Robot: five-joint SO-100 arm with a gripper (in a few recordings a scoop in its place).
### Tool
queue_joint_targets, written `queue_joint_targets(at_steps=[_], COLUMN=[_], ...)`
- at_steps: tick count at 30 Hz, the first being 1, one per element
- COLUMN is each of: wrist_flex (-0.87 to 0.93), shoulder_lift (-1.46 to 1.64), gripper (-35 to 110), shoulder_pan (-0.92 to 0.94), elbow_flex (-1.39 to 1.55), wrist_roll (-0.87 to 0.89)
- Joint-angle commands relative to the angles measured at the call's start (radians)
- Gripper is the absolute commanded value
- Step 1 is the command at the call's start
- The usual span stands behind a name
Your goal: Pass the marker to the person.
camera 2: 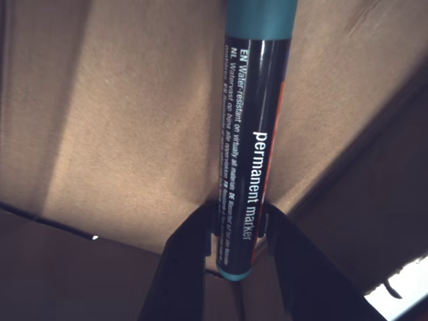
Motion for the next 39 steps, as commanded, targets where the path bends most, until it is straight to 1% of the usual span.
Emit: queue_joint_targets(at_steps=[1, 5, 11, 13, 17, 20, 24, 27, 31, 35, 39], wrist_flex=[0.049, 0.078, 0.153, 0.213, 0.258, 0.227, 0.141, 0.031, -0.052, -0.173, -0.238], shoulder_lift=[0.028, 0.071, 0.130, 0.127, 0.005, -0.089, -0.172, -0.227, -0.281, -0.313, -0.356], gripper=[-5, -5, -5, -5, -5, -5, -5, -5, -5, -5, -5], shoulder_pan=[-0.002, -0.008, -0.025, -0.038, -0.069, -0.098, -0.152, -0.183, -0.219, -0.268, -0.325], elbow_flex=[-0.146, -0.282, -0.543, -0.687, -0.974, -1.086, -1.172, -1.207, -1.256, -1.278, -1.350], wrist_roll=[0.037, 0.091, 0.097, 0.089, 0.091, 0.095, 0.121, 0.127, 0.137, 0.152, 0.187])
